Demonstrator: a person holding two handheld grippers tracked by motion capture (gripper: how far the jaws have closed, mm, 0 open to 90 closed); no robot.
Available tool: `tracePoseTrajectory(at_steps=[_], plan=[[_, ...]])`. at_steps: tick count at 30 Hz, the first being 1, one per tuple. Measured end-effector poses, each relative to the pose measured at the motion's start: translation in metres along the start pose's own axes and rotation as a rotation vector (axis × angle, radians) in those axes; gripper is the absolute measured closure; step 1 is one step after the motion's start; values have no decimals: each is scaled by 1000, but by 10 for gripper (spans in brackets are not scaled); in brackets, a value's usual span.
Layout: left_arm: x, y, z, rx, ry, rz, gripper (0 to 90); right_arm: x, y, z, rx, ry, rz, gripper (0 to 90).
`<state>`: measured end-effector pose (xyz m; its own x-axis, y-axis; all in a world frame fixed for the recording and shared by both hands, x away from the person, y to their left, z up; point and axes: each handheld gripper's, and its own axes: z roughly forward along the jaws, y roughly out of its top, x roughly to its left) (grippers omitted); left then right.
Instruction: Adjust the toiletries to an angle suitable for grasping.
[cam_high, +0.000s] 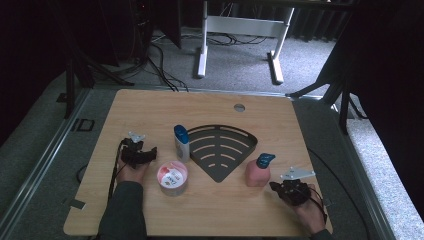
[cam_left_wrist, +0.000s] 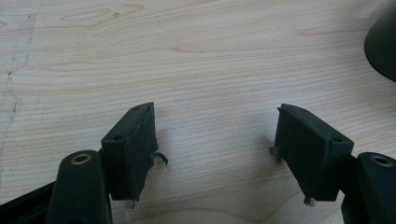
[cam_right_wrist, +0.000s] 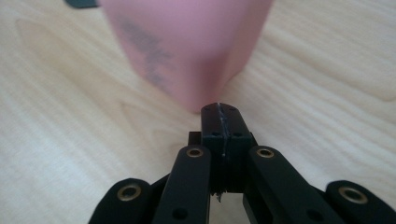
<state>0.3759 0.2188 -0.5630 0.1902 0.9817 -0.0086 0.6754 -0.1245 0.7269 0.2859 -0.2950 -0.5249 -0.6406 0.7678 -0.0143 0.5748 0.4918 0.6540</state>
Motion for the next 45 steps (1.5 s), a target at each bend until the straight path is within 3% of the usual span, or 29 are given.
tracePoseTrajectory(at_steps=[6, 13, 22, 28, 33, 45], plan=[[0, 0, 0, 0, 0, 0, 299, -12, 9, 4, -25, -11, 14, 900], [0, 0, 0, 0, 0, 0, 299, -26, 28, 20, -61, -15, 34, 900], [0, 0, 0, -1, 0, -1, 299, -35, 42, 33, -106, -19, 5, 900], [0, 0, 0, 0, 0, 0, 299, -40, 42, 36, -113, 32, -7, 900], [0, 0, 0, 1, 0, 0, 297, -32, 41, 36, -119, 83, -45, 900], [0, 0, 0, 0, 0, -1, 297, 10, 42, 34, -98, 140, -105, 900]])
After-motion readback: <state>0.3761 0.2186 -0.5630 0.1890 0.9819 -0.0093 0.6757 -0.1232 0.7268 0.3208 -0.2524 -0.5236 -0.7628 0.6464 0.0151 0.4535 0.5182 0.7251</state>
